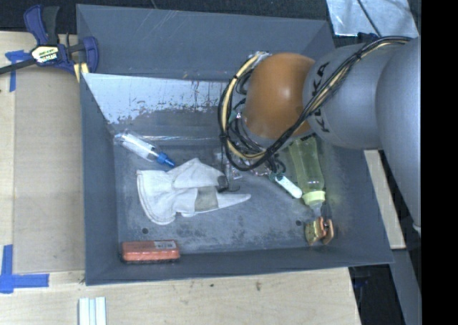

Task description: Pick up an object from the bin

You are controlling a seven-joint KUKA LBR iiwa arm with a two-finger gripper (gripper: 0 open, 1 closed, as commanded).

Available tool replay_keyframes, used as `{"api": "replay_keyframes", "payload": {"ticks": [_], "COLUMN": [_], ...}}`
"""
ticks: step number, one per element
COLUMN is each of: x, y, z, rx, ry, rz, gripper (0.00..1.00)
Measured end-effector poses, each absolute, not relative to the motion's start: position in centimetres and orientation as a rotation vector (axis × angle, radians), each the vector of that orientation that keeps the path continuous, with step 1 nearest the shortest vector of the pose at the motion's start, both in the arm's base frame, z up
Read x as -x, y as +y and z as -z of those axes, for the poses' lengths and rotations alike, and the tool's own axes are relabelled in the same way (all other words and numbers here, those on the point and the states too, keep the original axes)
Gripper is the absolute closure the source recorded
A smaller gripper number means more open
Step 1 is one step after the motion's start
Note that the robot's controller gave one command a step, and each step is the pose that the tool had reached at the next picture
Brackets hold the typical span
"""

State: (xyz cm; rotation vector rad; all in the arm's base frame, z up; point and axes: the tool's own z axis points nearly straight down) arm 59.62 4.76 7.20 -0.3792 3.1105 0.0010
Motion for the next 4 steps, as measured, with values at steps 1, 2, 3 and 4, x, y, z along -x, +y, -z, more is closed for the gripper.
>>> {"api": "replay_keyframes", "payload": {"ticks": [1, 2, 3, 4], "x": [-59.6, -59.6, -59.5, -59.6], "y": [4.8, 4.8, 4.7, 4.7], "z": [-7.2, -7.3, -7.8, -8.8], "rx": [0.379, 0.379, 0.379, 0.378], "ry": [3.111, 3.11, 3.115, 3.116], "rz": [-0.001, -0.001, -0.001, 0.0], "gripper": [1.0, 1.0, 1.0, 1.0]}}
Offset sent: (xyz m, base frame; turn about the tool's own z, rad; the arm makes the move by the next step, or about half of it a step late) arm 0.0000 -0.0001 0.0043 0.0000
